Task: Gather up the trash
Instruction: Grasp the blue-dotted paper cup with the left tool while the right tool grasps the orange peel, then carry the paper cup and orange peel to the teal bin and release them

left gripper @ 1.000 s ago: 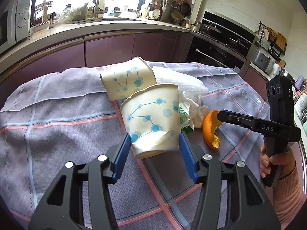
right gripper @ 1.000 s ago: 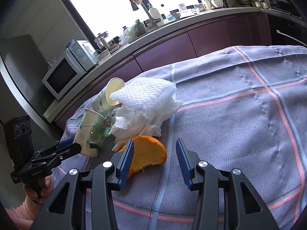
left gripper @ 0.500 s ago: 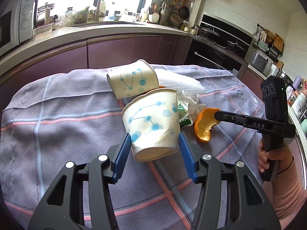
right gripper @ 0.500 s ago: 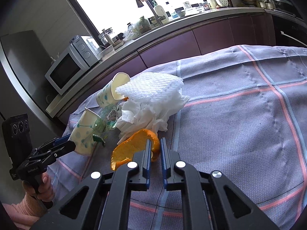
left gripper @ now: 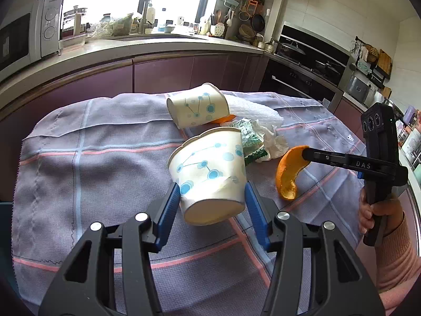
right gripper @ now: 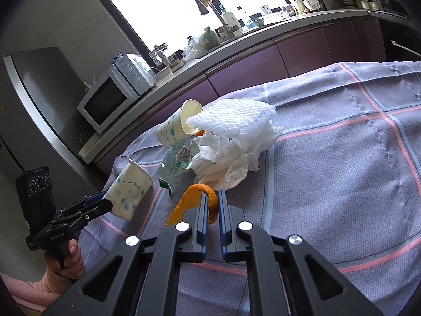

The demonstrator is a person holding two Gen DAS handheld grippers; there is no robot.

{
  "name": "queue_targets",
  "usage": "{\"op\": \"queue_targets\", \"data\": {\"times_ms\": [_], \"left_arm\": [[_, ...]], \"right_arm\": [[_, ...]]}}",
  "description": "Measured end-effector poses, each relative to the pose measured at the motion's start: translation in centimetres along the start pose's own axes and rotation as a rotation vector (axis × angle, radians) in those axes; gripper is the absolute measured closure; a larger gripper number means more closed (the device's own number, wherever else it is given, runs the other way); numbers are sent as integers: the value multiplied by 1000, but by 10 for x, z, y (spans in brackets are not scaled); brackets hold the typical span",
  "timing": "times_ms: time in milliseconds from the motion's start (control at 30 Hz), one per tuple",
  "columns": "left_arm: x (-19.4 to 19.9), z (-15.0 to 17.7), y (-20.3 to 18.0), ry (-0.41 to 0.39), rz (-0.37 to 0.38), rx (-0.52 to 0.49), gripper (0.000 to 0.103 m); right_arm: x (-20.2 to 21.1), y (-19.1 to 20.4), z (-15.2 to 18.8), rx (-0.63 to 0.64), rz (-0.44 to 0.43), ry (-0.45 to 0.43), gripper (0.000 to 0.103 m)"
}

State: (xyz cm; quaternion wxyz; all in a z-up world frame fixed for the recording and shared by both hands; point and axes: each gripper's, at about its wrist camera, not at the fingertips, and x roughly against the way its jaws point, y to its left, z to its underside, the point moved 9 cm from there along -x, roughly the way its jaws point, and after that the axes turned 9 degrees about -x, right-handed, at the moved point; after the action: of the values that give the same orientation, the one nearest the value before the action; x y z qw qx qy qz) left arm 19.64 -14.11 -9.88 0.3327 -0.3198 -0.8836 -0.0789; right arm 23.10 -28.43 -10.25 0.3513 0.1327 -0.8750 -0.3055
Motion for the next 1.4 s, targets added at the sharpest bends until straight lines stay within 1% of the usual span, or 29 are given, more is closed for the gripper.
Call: {"op": "queue_targets", "data": {"times_ms": [267,767,1100,1400], "left_arm": [[30,13,15,-19,-43,-5,53],[84,34,55,-60,-121,52,53],[124,45,95,-92,-211,99,53],[166,61,137,-130,-302,171,53]], "right_arm": [[0,40,7,45,-64,2,96],[-33,106,29,117,-161,75,96],[-59,144,42,155,-213,130,96],[-87,191,55,214,-273,193,96]]}}
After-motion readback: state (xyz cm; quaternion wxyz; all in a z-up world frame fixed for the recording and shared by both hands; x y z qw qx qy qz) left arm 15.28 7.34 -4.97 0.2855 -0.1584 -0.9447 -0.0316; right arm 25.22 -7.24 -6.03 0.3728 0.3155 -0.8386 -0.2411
